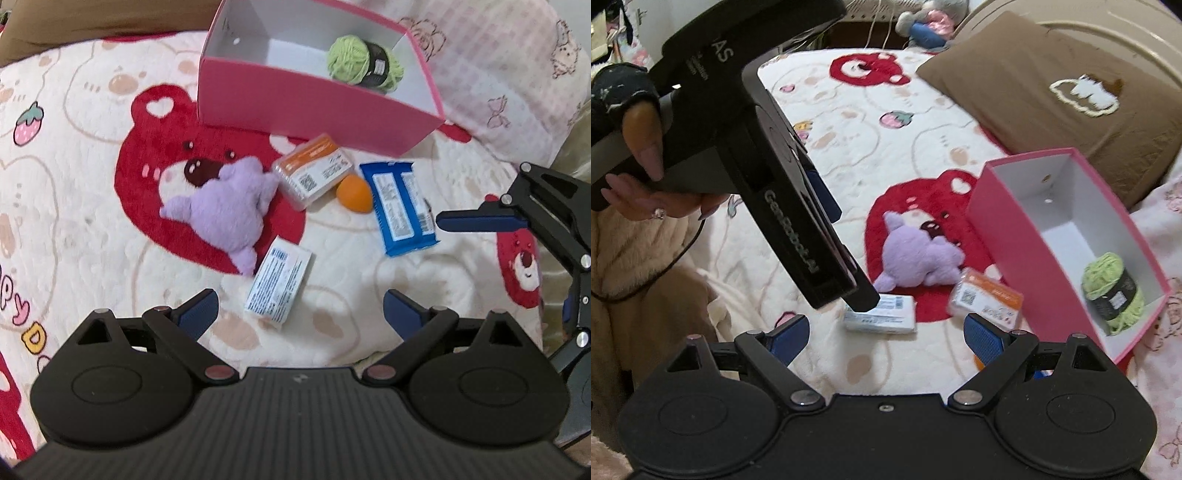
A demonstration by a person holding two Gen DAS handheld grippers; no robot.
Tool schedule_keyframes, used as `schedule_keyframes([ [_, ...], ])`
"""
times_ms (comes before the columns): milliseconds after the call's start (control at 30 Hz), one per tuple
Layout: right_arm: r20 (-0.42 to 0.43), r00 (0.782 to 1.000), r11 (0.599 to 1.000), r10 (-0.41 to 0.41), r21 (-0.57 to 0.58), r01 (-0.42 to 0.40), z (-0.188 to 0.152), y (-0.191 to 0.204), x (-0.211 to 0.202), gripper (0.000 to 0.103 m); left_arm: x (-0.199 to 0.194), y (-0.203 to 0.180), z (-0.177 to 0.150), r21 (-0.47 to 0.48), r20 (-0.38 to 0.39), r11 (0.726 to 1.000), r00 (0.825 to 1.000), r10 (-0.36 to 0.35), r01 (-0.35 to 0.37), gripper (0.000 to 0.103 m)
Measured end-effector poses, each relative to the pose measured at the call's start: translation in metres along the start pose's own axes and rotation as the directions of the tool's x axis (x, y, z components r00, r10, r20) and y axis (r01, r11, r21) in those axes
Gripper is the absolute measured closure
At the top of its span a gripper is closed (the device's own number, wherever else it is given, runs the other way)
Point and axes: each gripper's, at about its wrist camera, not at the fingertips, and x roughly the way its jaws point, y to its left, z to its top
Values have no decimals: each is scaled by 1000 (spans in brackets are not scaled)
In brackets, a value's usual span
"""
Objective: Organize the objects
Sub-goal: 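Withdraw the left tool from the box toward the white medicine box, then close the left tool on the white medicine box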
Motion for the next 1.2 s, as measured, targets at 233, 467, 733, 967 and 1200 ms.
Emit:
schedule_keyframes([
  [233, -23, 999, 999, 44, 9, -44, 0, 1, 21, 10, 22, 10, -4, -59, -65, 998, 998, -17, 13, 9],
  [467, -44, 997, 998, 63, 20, -62, 0, 0, 50, 10, 39, 22, -11, -116, -69, 993, 998, -11, 3, 9],
  [733, -67, 995, 997, 79, 24, -78, -2, 0, 80, 10, 54, 34, -14, -175, -34, 985, 999, -16, 10, 13],
  [967, -79, 995, 998, 65, 31, -63, -7, -1, 106, 10, 67, 40, -19, -196, -42, 980, 998, -39, 30, 15],
  [1200, -84, 995, 998, 53, 46, -49, -18, -6, 130, 11, 82, 53, -21, -235, -34, 972, 999, -40, 31, 21],
])
